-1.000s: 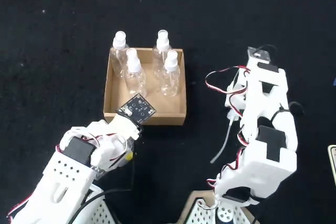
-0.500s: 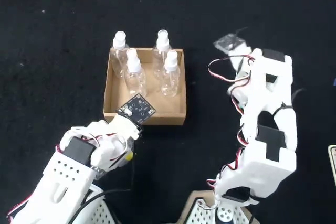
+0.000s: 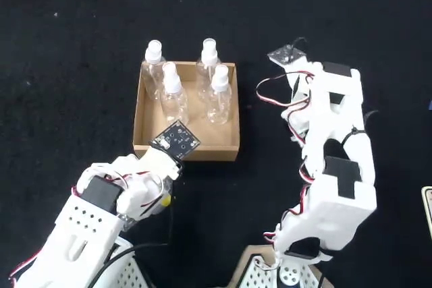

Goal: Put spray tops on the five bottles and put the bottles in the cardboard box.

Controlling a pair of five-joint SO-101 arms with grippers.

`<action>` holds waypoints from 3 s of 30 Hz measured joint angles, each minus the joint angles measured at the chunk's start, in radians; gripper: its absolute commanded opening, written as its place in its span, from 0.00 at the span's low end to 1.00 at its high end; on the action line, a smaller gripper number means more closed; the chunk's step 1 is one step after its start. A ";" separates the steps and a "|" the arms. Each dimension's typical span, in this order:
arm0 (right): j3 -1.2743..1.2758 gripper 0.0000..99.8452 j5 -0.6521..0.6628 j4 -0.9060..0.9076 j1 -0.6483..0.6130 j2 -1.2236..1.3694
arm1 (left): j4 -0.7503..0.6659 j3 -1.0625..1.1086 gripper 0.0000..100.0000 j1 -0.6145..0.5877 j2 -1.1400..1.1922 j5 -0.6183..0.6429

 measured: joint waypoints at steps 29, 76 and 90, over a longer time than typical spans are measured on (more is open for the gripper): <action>0.029 0.01 -0.308 0.066 -0.040 -0.407 | 0.000 0.000 0.11 0.000 0.000 0.000; -0.265 0.01 -0.942 -0.169 -0.634 -1.053 | -0.422 0.218 0.11 -0.038 -0.697 0.149; -0.124 0.01 -0.942 -0.373 -0.632 -1.053 | -0.523 0.279 0.11 -0.115 -0.695 0.310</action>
